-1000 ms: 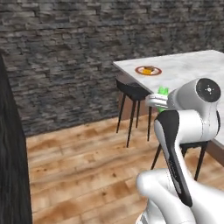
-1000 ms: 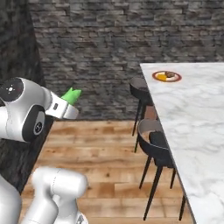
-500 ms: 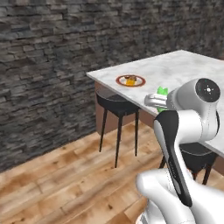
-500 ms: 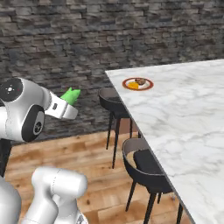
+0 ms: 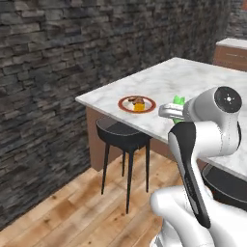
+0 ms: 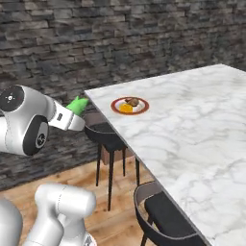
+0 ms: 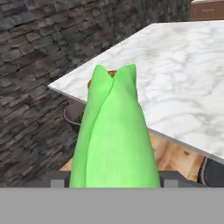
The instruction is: Take the cheese, chicken drumstick, and corn from the fridge and place them on the plate on the dining counter to create an appetizer plate.
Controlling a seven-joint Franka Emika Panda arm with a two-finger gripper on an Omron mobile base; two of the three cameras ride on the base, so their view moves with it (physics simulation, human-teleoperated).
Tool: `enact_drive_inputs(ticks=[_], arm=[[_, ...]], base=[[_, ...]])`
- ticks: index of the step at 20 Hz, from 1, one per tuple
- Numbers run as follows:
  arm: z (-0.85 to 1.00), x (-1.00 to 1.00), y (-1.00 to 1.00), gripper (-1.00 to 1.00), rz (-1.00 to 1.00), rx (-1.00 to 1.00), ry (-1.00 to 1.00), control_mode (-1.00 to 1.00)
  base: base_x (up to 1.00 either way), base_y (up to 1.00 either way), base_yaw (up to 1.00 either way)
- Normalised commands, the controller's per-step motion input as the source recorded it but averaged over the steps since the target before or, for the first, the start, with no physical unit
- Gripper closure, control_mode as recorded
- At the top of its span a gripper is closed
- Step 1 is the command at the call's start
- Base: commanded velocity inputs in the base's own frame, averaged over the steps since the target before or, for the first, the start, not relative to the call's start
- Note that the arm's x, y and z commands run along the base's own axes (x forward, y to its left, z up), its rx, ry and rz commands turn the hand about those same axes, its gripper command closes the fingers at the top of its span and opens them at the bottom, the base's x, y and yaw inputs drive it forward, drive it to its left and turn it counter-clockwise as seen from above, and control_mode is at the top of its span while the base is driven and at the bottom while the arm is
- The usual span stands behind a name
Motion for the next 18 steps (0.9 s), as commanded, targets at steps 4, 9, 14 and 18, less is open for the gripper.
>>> enact_drive_inputs(ticks=[4, 9, 14, 18], arm=[[0.00, 0.00, 0.00, 1.00, 0.00, 0.00, 0.00, 1.00], [0.00, 0.00, 0.00, 1.00, 0.00, 0.00, 0.00, 1.00], [0.00, 0.00, 0.00, 1.00, 0.00, 0.00, 0.00, 1.00], [0.00, 0.00, 0.00, 1.00, 0.00, 0.00, 0.00, 1.00]], base=[[0.92, 0.15, -0.45], [0.70, 0.30, -0.49], [0.44, 0.66, -0.51], [0.22, 0.75, -0.52]])
